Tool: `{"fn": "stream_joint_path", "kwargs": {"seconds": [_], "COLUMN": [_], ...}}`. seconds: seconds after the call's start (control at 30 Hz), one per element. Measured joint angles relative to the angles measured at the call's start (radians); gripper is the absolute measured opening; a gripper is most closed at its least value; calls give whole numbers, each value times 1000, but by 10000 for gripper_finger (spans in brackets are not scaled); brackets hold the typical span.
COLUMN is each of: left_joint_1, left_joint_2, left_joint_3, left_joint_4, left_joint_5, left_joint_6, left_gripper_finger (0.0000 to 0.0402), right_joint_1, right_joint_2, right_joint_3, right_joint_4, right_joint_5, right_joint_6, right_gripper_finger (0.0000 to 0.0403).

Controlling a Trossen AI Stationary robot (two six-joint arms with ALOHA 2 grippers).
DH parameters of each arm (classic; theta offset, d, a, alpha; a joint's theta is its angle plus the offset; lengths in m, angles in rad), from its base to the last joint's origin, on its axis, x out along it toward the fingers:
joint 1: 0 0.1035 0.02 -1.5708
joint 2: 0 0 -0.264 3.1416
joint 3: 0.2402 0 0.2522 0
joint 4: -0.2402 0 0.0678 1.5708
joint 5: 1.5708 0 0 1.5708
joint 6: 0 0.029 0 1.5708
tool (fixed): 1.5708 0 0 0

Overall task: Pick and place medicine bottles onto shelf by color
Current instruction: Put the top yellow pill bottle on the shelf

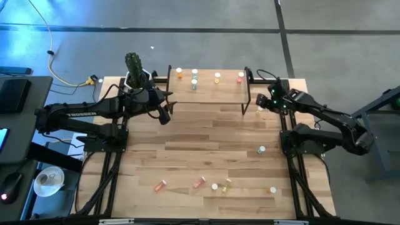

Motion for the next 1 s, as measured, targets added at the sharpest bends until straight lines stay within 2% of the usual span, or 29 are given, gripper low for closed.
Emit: {"fn": "stream_joint_path", "kwargs": {"seconds": [0.33,0.6,1.0], "left_joint_1": [0,0,0], "left_joint_2": [0,0,0], "left_joint_3": [0,0,0], "left_joint_4": [-3,-24,-23], "left_joint_5": [0,0,0], "left_joint_6": [0,-1,0], "left_gripper_finger": [197,197,197], "right_joint_1": [28,28,28], "right_joint_2": [150,204,203], "right_joint_3": [0,0,0], "right_joint_4": [76,81,81], "right_joint_5": [8,33,46], "right_joint_6": [-45,-75,-120], "right_gripper_finger": [195,191,111]}}
